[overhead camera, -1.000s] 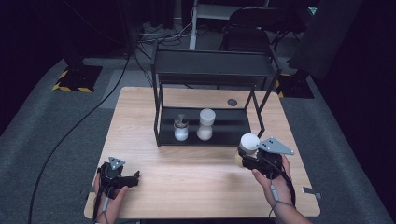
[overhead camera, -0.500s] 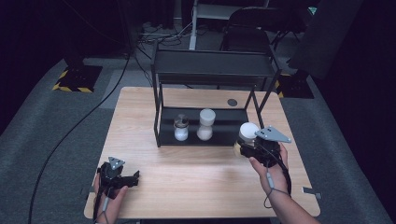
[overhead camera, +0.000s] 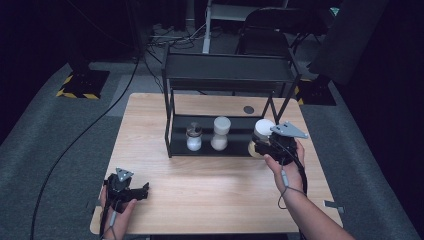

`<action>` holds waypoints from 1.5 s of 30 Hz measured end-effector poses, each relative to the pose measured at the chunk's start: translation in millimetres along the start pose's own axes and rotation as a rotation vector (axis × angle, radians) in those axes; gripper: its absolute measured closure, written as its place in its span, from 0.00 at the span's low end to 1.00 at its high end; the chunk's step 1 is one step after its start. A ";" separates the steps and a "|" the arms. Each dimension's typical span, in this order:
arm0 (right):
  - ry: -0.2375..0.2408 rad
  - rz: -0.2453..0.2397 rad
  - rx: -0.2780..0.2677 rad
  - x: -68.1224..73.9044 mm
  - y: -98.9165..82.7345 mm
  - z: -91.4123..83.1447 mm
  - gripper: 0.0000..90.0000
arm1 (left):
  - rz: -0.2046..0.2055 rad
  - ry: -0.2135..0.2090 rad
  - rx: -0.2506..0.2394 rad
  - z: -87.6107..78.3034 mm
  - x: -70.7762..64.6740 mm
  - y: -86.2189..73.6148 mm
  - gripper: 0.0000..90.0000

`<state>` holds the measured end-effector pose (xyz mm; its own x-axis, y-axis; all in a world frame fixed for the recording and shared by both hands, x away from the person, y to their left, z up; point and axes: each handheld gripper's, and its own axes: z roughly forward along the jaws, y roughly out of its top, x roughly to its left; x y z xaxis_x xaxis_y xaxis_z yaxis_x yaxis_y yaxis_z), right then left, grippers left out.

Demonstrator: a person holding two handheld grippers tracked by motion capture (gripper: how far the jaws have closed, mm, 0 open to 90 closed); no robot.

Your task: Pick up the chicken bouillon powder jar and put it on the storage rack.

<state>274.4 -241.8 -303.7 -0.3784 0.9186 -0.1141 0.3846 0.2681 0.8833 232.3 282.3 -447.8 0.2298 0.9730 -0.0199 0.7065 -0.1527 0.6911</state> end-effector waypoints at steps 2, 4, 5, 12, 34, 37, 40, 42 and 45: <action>-0.002 0.000 -0.001 -0.1 1.8 4.1 0.38 | 0.000 0.000 0.000 0.0 -0.1 0.0 0.01; -0.003 0.003 -0.002 -0.2 3.5 8.8 0.38 | 0.000 0.000 0.000 0.0 -0.1 0.0 0.01; -0.006 0.004 -0.001 0.2 4.4 11.1 0.38 | 0.000 0.001 0.000 0.0 -0.1 0.0 0.01; -0.017 0.010 0.003 2.8 5.9 29.8 0.38 | 0.000 0.001 0.000 0.0 -0.2 0.0 0.01; 0.000 0.005 0.041 6.4 -11.2 85.7 0.38 | -0.003 0.004 -0.002 0.2 -0.1 -0.2 0.01; -0.002 0.007 0.048 6.8 -13.6 91.3 0.38 | -0.006 0.006 -0.002 0.2 -0.2 -0.2 0.01; -0.002 0.008 0.058 6.2 -15.4 96.5 0.38 | -0.005 0.006 -0.001 0.2 -0.1 0.0 0.01; 0.000 0.007 0.062 5.5 -16.7 99.7 0.37 | -0.006 0.006 -0.002 0.2 -0.2 -0.1 0.01; -0.004 0.010 0.068 4.8 -18.7 103.1 0.37 | -0.006 0.006 -0.002 0.2 -0.2 -0.2 0.01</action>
<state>352.2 -212.5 -367.6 -0.3708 0.9225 -0.1072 0.4446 0.2777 0.8516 232.3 282.0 -448.1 0.2214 0.9750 -0.0195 0.7063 -0.1466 0.6926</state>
